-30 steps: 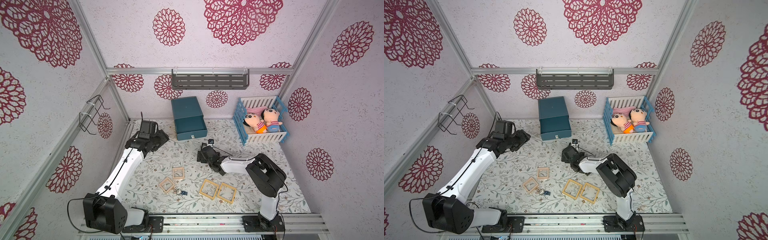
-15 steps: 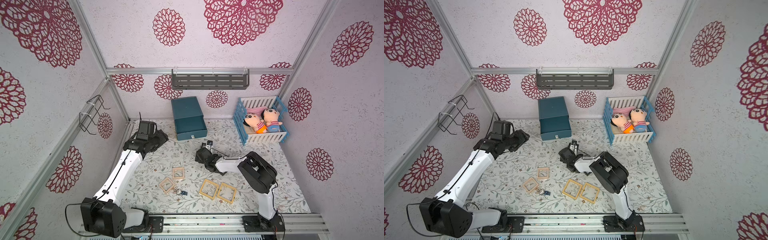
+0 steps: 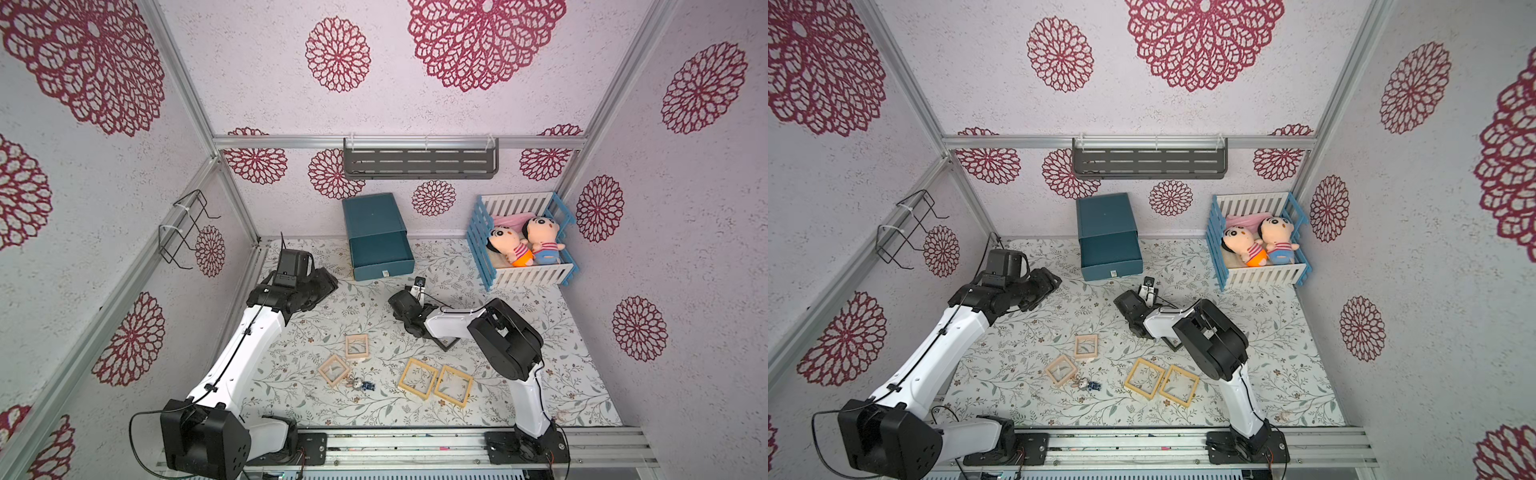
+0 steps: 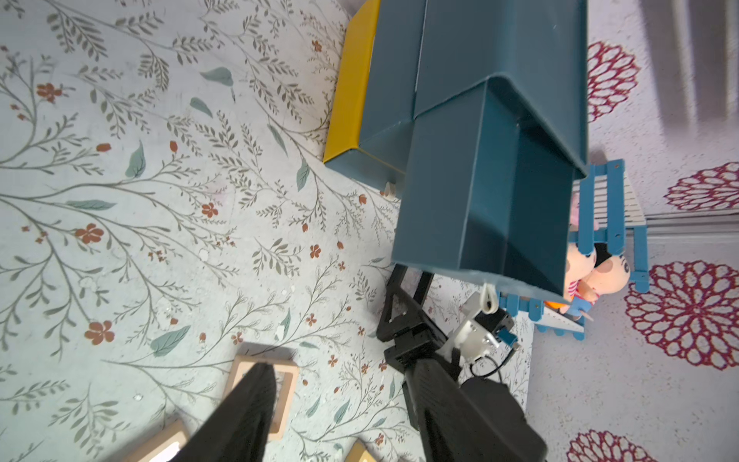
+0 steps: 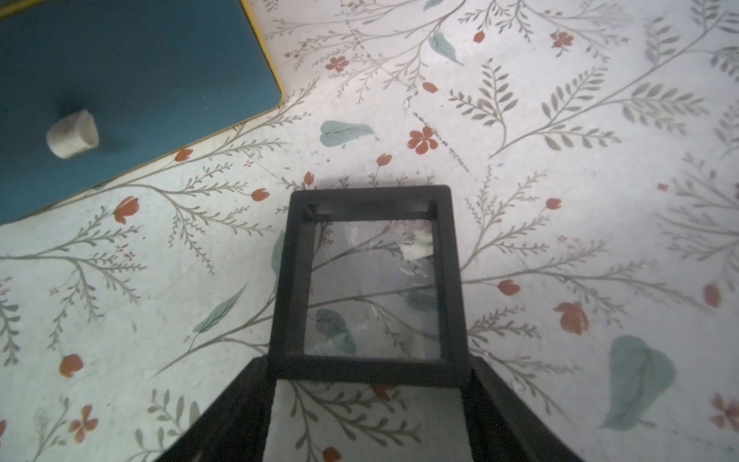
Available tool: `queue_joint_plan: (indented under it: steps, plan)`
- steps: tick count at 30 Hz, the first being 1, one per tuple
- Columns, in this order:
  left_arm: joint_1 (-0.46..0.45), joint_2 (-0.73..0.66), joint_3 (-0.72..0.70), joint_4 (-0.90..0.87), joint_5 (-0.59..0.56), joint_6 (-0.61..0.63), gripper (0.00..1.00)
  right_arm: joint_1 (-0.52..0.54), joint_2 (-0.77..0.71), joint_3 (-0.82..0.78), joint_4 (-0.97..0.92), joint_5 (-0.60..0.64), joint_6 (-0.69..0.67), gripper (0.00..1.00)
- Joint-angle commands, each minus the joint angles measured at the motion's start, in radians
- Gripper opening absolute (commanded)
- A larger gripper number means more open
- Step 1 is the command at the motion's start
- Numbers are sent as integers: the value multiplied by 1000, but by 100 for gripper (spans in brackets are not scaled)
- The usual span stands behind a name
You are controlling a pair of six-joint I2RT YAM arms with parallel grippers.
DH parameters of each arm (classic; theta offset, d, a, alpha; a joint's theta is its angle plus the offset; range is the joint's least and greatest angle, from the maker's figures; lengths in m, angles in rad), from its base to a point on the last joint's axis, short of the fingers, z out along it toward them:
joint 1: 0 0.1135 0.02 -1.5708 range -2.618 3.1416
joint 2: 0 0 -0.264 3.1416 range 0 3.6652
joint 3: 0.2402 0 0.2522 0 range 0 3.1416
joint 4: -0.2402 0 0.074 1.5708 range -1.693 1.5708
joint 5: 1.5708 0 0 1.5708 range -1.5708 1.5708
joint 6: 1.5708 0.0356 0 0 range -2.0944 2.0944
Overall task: Place the brooch boxes into the drawer by color
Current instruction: Pick up the brooch box from the center of the board.
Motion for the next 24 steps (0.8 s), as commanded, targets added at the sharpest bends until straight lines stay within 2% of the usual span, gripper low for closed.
queue_joint_plan:
  steps: [1,8,15,24]
  plan:
    - [13,-45,-95,87,119,-10,62,-7,11,-8,-56,1,12,64]
    - [12,-117,-310,276,231,-55,58,-9,-28,-40,-22,3,-32,48]
    - [8,-188,-444,357,236,-60,56,-9,-124,-100,-15,7,-82,35]
    - [-2,-201,-477,375,213,-56,55,-10,-275,-176,-40,-10,-112,31]
